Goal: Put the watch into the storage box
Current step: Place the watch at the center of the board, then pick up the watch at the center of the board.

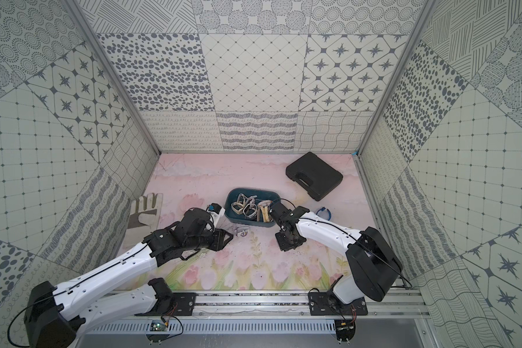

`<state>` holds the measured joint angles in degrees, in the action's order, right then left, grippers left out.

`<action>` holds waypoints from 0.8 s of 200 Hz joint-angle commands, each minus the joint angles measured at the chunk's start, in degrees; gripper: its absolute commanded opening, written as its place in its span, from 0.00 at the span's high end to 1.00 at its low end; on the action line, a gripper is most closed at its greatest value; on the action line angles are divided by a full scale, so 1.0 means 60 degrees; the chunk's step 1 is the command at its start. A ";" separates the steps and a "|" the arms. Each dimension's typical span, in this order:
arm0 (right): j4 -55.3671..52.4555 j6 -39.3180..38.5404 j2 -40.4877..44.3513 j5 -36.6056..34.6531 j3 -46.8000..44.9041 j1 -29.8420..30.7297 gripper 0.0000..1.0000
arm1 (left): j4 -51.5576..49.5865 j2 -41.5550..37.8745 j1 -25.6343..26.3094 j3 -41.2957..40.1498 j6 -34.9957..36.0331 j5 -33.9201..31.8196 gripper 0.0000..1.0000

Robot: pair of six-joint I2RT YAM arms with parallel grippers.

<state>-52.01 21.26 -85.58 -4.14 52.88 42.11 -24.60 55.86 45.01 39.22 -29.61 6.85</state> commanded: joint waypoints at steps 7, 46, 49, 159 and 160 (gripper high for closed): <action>-0.0053 0.0204 -0.0271 -0.0302 -0.0074 0.0027 0.70 | 0.0115 0.0074 0.0004 -0.0011 0.0075 0.0005 0.57; 0.0099 0.0243 -0.0712 -0.0524 -0.0058 0.0010 0.72 | 0.0116 0.0077 0.0012 0.0003 0.0093 0.0022 0.57; 0.0088 0.0226 -0.0741 -0.0546 -0.0033 0.0013 0.72 | 0.0116 0.0076 0.0012 0.0010 0.0086 0.0020 0.57; 0.0060 -0.0073 -0.1420 -0.1009 0.0486 -0.0032 0.75 | 0.0058 0.0008 0.0015 0.0043 0.0086 0.0030 0.57; 0.0050 -0.0065 -0.1415 -0.1024 0.0494 -0.0031 0.75 | 0.0065 0.0008 0.0013 0.0041 0.0086 0.0030 0.57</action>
<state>-53.45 21.63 -92.40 -7.64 54.98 42.04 -24.62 56.23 45.01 39.22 -29.61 6.90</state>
